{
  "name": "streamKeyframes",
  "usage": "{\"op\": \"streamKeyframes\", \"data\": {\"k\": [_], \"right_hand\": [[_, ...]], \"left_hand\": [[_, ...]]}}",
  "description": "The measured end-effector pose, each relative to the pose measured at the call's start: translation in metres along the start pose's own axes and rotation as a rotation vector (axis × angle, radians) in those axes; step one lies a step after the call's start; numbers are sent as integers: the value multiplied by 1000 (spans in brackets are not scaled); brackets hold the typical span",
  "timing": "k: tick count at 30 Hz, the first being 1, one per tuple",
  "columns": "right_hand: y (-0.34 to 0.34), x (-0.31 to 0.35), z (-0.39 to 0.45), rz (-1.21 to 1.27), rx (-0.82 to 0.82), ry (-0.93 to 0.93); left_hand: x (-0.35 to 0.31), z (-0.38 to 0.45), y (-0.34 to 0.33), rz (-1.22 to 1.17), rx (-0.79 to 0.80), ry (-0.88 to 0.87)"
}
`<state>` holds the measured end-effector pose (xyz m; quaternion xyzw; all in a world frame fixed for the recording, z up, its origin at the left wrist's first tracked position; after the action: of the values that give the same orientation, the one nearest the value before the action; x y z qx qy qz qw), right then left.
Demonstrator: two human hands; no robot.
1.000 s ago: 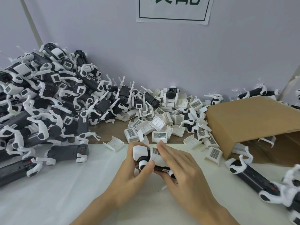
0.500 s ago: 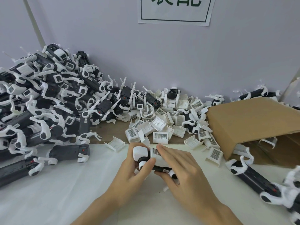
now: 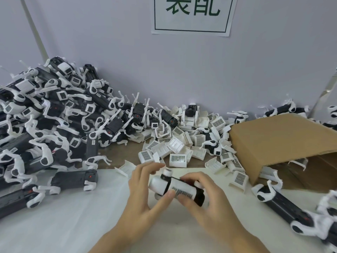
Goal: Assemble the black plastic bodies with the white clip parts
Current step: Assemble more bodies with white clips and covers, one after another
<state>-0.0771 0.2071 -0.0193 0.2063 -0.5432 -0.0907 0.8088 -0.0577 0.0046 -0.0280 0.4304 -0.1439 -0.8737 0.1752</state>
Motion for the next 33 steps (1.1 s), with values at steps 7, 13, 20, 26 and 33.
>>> {"op": "streamKeyframes", "data": {"k": [7, 13, 20, 26, 33], "right_hand": [[0, -4, 1, -335, -87, 170], [4, -8, 5, -384, -84, 210], [4, -5, 5, -397, -68, 223], [0, -5, 6, -420, -75, 227], [0, 0, 6, -413, -70, 211]], "left_hand": [[7, 3, -2, -171, 29, 60], [13, 6, -3, -203, 49, 14], [13, 6, -3, -212, 77, 13], [11, 7, -4, -222, 109, -16], [10, 7, -3, -224, 65, 38]]}}
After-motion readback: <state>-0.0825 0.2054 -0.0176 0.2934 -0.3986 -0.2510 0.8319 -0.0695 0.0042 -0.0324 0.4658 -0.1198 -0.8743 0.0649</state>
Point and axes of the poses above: each hand's wrist, its own z-axis towards the middle knuckle, its own y-axis out of the back of the hand, x = y × z, the point moved 2 cm from there along z, towards the middle knuckle, and after that the axes turned 7 degrees about -y, right-handed, at the moved point
